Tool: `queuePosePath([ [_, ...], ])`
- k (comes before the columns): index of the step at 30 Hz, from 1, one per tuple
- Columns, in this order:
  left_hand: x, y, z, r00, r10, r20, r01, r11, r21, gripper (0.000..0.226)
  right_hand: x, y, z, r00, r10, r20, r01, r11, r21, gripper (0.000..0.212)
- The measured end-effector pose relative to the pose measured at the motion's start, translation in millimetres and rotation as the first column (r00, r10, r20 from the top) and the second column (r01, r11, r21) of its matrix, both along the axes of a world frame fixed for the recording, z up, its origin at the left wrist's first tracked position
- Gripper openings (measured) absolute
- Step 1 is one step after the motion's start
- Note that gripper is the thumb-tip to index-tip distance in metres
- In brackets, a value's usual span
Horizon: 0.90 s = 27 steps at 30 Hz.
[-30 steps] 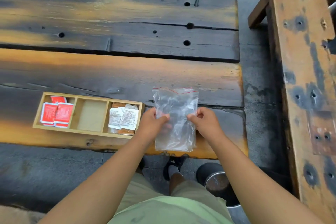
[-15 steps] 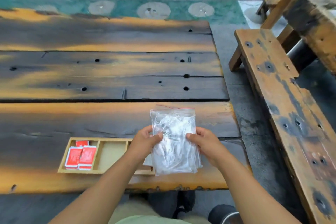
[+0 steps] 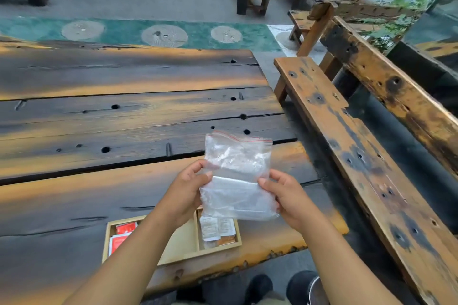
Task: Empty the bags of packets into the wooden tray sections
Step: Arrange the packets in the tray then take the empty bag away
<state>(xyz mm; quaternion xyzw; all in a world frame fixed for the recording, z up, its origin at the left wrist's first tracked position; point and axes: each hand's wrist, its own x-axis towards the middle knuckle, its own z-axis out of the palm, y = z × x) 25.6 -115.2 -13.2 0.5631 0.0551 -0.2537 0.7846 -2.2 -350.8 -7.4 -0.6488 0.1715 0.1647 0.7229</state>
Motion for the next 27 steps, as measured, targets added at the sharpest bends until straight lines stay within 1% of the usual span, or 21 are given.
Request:
queuePosePath([
  [2,-3.8,0.6,5.3,1.000,0.008,-0.014,-0.008,0.999,-0.048,0.022,-4.1,-0.2,-2.0,0.997,-0.071,0.019,0.068,0.991,0.115,0.014],
  [5,-12.0,-4.9,8.5,0.998,0.035,-0.050,-0.040,0.994,-0.097,0.028,-8.6,-2.0,-1.0,0.992,-0.122,0.028,0.108,0.946,0.304,0.028],
  [8,-21.3,-18.1,17.1,0.989,0.118,-0.085,-0.132,0.975,-0.179,0.029,-14.2,-5.9,-0.4,0.985,-0.170,0.009,0.146,0.872,0.467,0.027],
  [10,-27.6,-28.8,22.0,0.978,0.164,-0.126,-0.190,0.953,-0.237,0.026,-18.8,-9.7,-0.1,0.983,-0.182,0.002,0.154,0.839,0.521,0.025],
  [12,-33.4,-37.7,25.2,0.978,0.160,-0.132,-0.189,0.950,-0.248,0.026,-25.3,-14.9,-1.3,0.982,-0.189,-0.009,0.163,0.819,0.551,0.020],
  [14,-38.1,-42.9,29.0,0.986,0.140,-0.090,-0.158,0.960,-0.232,0.030,-32.0,-21.2,-0.5,0.982,-0.191,-0.014,0.166,0.816,0.554,0.020],
  [16,-40.2,-44.8,33.3,0.992,0.126,-0.015,-0.126,0.978,-0.163,0.037,-38.0,-29.0,0.5,0.983,-0.183,-0.024,0.167,0.821,0.546,0.022],
  [18,-41.4,-46.3,38.5,0.995,0.085,0.056,-0.082,0.995,-0.056,0.037,-41.5,-37.7,0.2,0.988,-0.155,-0.013,0.137,0.832,0.538,0.016],
  [19,-40.9,-46.8,39.4,0.994,0.066,0.083,-0.067,0.998,0.005,0.034,-42.8,-41.6,-0.6,0.990,-0.140,-0.007,0.122,0.839,0.531,0.007],
  [20,-40.5,-48.5,41.1,0.992,0.038,0.118,-0.048,0.996,0.081,0.029,-44.0,-44.4,0.6,0.990,-0.139,-0.002,0.119,0.842,0.526,0.007],
  [22,-39.6,-53.0,39.8,0.981,-0.036,0.191,-0.012,0.969,0.246,0.021,-47.9,-52.1,0.0,0.987,-0.155,0.030,0.126,0.889,0.441,0.023],
  [23,-39.4,-56.6,36.9,0.974,-0.075,0.212,0.012,0.959,0.282,0.020,-50.6,-55.2,0.9,0.986,-0.160,0.051,0.130,0.918,0.374,0.027],
  [25,-38.5,-65.4,27.0,0.974,-0.122,0.192,0.073,0.968,0.242,0.022,-59.0,-58.5,4.1,0.983,-0.156,0.092,0.125,0.952,0.281,0.022],
  [26,-38.4,-69.6,21.5,0.972,-0.148,0.184,0.102,0.966,0.238,0.027,-64.4,-60.2,5.5,0.982,-0.161,0.099,0.131,0.958,0.255,0.017],
  [27,-37.4,-74.2,15.4,0.966,-0.187,0.179,0.135,0.954,0.266,0.032,-70.4,-63.5,4.1,0.979,-0.168,0.112,0.139,0.964,0.225,0.016],
])
